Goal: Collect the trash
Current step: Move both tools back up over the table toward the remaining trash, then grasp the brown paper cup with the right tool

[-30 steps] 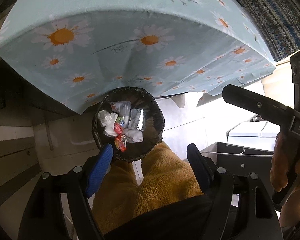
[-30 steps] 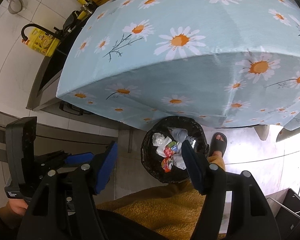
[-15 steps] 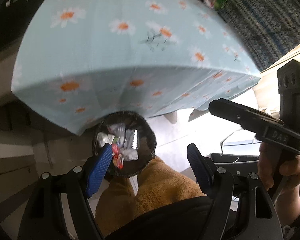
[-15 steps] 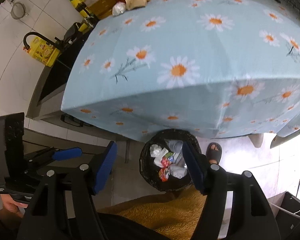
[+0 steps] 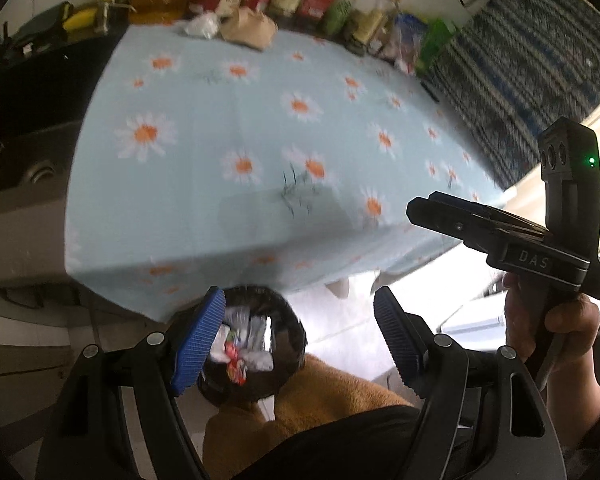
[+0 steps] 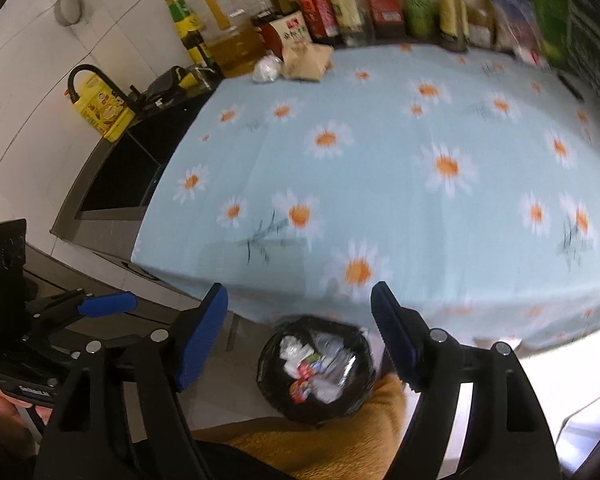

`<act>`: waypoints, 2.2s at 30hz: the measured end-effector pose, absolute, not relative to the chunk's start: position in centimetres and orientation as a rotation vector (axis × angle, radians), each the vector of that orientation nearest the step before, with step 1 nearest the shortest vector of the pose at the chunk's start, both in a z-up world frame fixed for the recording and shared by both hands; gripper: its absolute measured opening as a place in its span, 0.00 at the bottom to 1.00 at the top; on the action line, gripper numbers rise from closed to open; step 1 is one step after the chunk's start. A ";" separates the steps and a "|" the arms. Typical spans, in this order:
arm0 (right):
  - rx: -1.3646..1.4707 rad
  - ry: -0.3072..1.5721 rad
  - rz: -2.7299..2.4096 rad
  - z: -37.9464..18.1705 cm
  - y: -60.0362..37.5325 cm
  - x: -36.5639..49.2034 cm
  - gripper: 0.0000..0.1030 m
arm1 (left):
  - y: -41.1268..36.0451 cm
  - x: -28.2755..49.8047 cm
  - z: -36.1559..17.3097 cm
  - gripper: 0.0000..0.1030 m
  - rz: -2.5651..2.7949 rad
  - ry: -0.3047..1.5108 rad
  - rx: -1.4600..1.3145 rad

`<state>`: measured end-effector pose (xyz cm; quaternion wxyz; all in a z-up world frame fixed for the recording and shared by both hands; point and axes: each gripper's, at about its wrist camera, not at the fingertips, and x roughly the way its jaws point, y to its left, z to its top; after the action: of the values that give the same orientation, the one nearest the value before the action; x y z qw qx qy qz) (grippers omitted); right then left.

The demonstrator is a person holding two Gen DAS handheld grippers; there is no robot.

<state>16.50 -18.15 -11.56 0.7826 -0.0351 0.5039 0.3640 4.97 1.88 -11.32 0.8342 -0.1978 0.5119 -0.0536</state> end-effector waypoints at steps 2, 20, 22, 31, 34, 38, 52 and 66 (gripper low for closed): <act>-0.108 1.065 0.814 -10.7 -17.4 18.2 0.75 | 2.2 5.8 -10.6 0.72 -0.081 1.058 -0.429; -0.536 0.903 1.126 -7.3 -6.4 34.1 0.86 | 4.2 11.5 -7.0 0.72 0.242 0.932 -0.533; -0.585 0.884 1.147 -7.3 -4.5 35.8 0.86 | 4.1 12.0 -7.0 0.72 0.289 0.938 -0.529; -0.785 0.940 1.299 -10.9 4.1 42.0 0.86 | 3.4 13.4 -6.6 0.72 0.422 0.929 -0.567; -0.835 0.975 1.310 -12.6 6.3 43.8 0.86 | 3.1 13.3 -6.5 0.72 0.458 0.929 -0.580; -0.937 0.941 1.344 -13.9 8.0 44.1 0.86 | 2.7 13.0 -6.6 0.72 0.498 0.919 -0.593; -1.077 0.994 1.366 -17.5 9.4 44.0 0.71 | 1.3 13.4 -7.6 0.72 0.538 0.942 -0.623; -0.976 0.984 1.400 -15.3 6.5 43.8 0.52 | 1.6 15.2 -7.7 0.72 0.489 0.964 -0.584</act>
<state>43.82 6.47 -15.29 0.5531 -0.4127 0.4161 0.5922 15.22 1.59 -7.74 0.8172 -0.2742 0.4520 0.2294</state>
